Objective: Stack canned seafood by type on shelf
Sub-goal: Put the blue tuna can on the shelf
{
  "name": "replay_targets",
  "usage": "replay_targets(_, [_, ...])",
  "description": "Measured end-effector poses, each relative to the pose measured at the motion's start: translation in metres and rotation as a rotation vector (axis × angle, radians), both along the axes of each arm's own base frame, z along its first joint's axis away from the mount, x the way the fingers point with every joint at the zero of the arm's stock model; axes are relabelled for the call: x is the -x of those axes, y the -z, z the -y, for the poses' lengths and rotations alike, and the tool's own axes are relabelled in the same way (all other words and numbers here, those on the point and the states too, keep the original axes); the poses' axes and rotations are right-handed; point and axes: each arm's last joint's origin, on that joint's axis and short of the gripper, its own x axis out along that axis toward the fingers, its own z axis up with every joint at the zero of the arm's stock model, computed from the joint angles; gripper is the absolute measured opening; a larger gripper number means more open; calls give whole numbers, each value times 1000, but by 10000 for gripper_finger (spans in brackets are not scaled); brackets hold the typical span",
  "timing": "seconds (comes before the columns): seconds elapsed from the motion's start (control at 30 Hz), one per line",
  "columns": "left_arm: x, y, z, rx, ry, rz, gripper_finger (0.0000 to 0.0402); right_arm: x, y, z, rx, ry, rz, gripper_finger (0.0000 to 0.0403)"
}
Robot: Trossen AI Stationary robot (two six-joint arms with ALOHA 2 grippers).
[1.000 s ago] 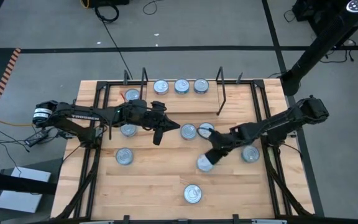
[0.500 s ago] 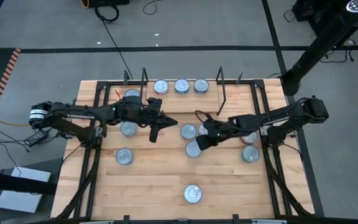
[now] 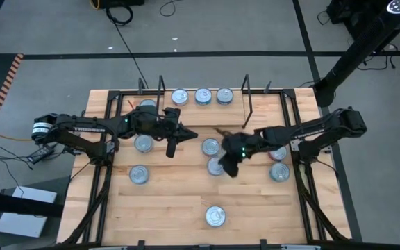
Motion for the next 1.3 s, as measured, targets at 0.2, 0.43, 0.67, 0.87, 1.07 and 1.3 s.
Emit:
replay_targets(0.2, [1,4,0,5,3,-40,1,-3,23,-32,122,-203,-67,98])
replay_targets(0.43, [2,3,-2,-21,1,-39,1,-24,38,-50,400,-320,-147,104])
replay_targets(0.67, [3,5,0,-10,45,-54,1,-53,63,-57,468,-423,-245,102])
replay_targets(0.87, [3,8,0,3,55,-88,1,-64,72,-58,499,-362,-310,92])
replay_targets(1.07, [5,10,1,9,56,-120,1,-62,66,-57,495,-312,-307,78])
replay_targets(1.3, [7,8,1,5,57,-115,1,-58,60,-57,477,-287,-316,79])
